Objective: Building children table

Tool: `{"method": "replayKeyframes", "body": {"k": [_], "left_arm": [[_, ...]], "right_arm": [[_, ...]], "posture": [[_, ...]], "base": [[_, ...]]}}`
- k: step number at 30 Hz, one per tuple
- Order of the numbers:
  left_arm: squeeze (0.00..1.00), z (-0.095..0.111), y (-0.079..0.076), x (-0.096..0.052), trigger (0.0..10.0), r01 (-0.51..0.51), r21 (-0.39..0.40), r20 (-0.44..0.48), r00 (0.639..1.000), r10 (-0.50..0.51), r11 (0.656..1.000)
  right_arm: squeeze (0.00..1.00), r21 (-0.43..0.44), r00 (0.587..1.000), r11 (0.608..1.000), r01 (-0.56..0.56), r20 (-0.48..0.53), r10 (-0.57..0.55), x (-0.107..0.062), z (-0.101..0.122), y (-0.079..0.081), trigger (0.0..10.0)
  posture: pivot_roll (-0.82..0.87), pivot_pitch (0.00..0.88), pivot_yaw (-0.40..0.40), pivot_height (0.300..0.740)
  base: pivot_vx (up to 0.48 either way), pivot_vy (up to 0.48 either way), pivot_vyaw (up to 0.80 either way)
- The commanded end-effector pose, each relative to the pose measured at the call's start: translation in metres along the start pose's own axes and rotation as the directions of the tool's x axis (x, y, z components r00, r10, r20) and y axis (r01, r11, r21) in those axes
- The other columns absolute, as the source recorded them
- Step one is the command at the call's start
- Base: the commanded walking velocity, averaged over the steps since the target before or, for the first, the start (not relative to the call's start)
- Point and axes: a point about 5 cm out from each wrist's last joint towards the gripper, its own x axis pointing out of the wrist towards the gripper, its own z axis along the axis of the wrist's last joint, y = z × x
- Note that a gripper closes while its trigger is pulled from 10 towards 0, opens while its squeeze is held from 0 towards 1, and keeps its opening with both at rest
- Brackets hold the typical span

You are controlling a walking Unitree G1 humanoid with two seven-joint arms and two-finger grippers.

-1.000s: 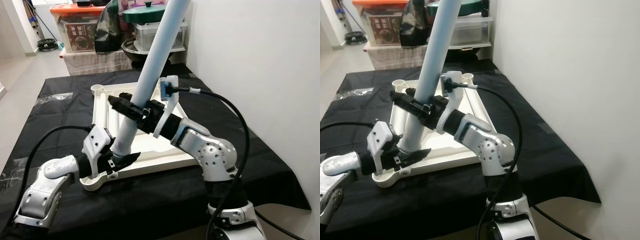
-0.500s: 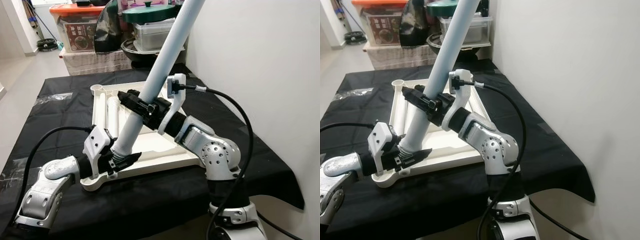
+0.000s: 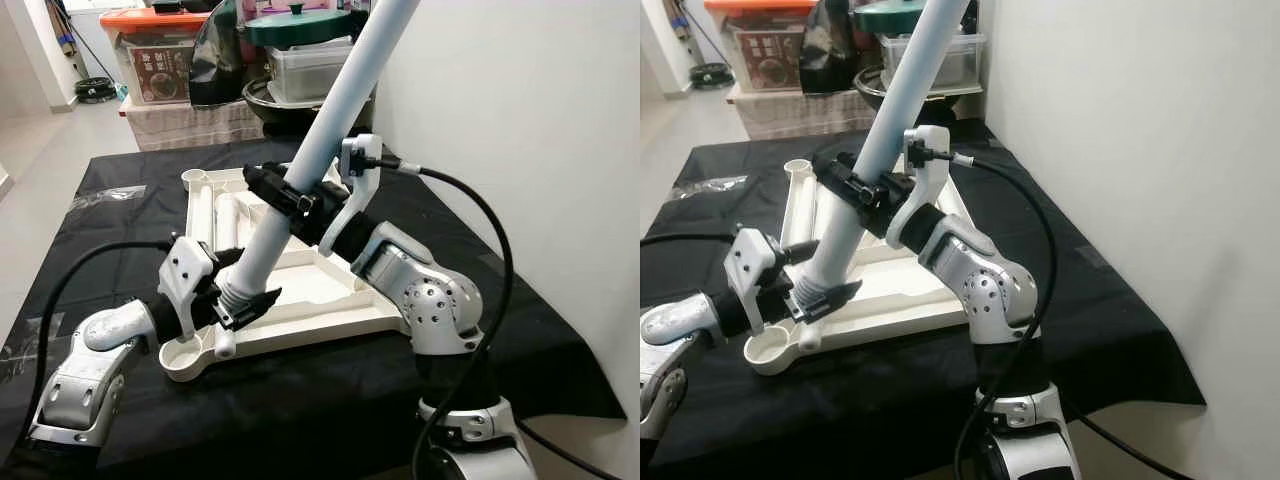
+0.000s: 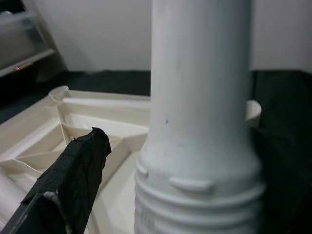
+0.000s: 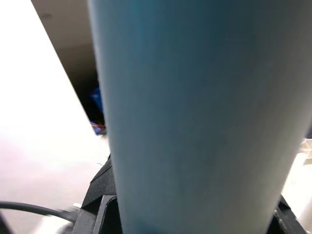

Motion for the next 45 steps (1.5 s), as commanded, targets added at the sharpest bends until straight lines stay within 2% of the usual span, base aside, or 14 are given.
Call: {"method": "replayKeyframes", "body": {"k": [1, 2, 3, 11, 12, 16, 17, 19, 20, 22, 30, 32, 35, 45], "left_arm": [[1.0, 0.013, 0.005, -0.007, 10.0, -0.063, -0.001, 0.041, 0.997, 0.063, 0.998], [1.0, 0.017, 0.006, -0.01, 10.0, -0.081, 0.0, 0.053, 0.995, 0.081, 0.997], [0.0, 0.022, 0.007, -0.013, 10.0, -0.107, 0.005, 0.072, 0.992, 0.106, 0.994], [0.0, 0.019, 0.014, -0.026, 10.0, -0.26, 0.012, 0.058, 0.964, 0.259, 0.965], [0.0, 0.008, 0.018, -0.029, 10.0, -0.349, -0.009, 0.012, 0.937, 0.35, 0.937], [0.0, -0.006, 0.018, -0.031, 10.0, -0.442, -0.086, -0.041, 0.897, 0.44, 0.893], [0.0, -0.008, 0.015, -0.03, 10.0, -0.451, -0.107, -0.046, 0.892, 0.449, 0.886], [0.0, -0.009, 0.013, -0.03, 10.0, -0.454, -0.118, -0.046, 0.891, 0.452, 0.883], [0.0, -0.011, 0.008, -0.028, 10.0, -0.454, -0.119, -0.052, 0.891, 0.451, 0.883], [0.0, -0.017, -0.002, -0.024, 10.0, -0.453, -0.127, -0.079, 0.892, 0.446, 0.883], [0.0, -0.02, -0.007, -0.021, 10.0, -0.465, -0.153, -0.075, 0.885, 0.459, 0.872], [0.0, -0.02, -0.008, -0.019, 10.0, -0.465, -0.167, -0.071, 0.885, 0.46, 0.869], [0.0, -0.021, -0.01, -0.018, 10.0, -0.465, -0.168, -0.076, 0.885, 0.459, 0.869], [0.0, -0.025, -0.01, -0.02, 10.0, -0.478, -0.173, -0.093, 0.878, 0.469, 0.861]], "right_arm": [[0.0, -0.052, 0.997, 0.996, 0.075, 0.002, -0.075, -0.007, 0.004, -0.015, 0.0], [0.0, -0.084, 0.995, 0.991, 0.101, 0.002, -0.101, -0.009, 0.007, -0.02, 0.0], [0.0, -0.135, 0.988, 0.979, 0.152, 0.0, -0.154, -0.014, 0.01, -0.031, 0.0], [0.0, -0.286, 0.93, 0.888, 0.36, 0.032, -0.366, -0.035, 0.024, -0.069, 0.0], [0.0, -0.295, 0.906, 0.859, 0.419, 0.067, -0.419, -0.041, 0.031, -0.077, 0.0], [0.0, -0.298, 0.896, 0.847, 0.44, 0.073, -0.439, -0.046, 0.031, -0.08, 0.0], [0.0, -0.308, 0.898, 0.847, 0.433, 0.063, -0.436, -0.048, 0.029, -0.081, 2.2], [0.0, -0.315, 0.9, 0.847, 0.427, 0.056, -0.433, -0.049, 0.027, -0.081, 2.2], [0.0, -0.369, 0.899, 0.831, 0.417, 0.036, -0.436, -0.054, 0.024, -0.083, 10.0], [0.0, -0.436, 0.886, 0.796, 0.419, 0.003, -0.464, -0.066, 0.022, -0.094, 10.0], [0.0, -0.545, 0.877, 0.758, 0.357, -0.084, -0.473, -0.084, 0.024, -0.108, 10.0], [0.0, -0.597, 0.84, 0.704, 0.385, -0.091, -0.535, -0.099, 0.031, -0.124, 10.0], [0.0, -0.601, 0.814, 0.675, 0.429, -0.066, -0.577, -0.109, 0.042, -0.133, 10.0], [0.0, -0.632, 0.875, 0.733, 0.25, -0.177, -0.451, -0.113, 0.029, -0.119, 10.0]], "posture": [[-0.01, 0.0, -0.015, 0.74], [-0.01, 0.0, -0.015, 0.74], [0.0, 0.0, -0.02, 0.74], [0.01, 0.0, -0.025, 0.74], [0.01, 0.0, -0.024, 0.74], [0.01, 0.0, -0.022, 0.74], [0.01, 0.0, -0.023, 0.74], [0.01, 0.0, -0.023, 0.74], [0.01, 0.0, -0.027, 0.74], [0.02, 0.0, -0.028, 0.74], [0.01, 0.0, -0.027, 0.74], [0.01, 0.0, -0.028, 0.74], [0.01, 0.0, -0.027, 0.74], [0.01, 0.0, -0.021, 0.74]], "base": [[0.0, 0.0, 0.0], [0.0, 0.0, 0.0], [0.0, 0.0, 0.0], [0.0, 0.0, 0.0], [0.0, 0.0, 0.0], [0.0, 0.0, 0.0], [0.0, 0.0, 0.0], [0.0, 0.0, 0.0], [0.0, 0.0, 0.0], [0.0, 0.0, 0.0], [0.0, 0.0, 0.0], [0.0, 0.0, 0.0], [0.0, 0.0, 0.0], [0.0, 0.0, 0.0]]}}
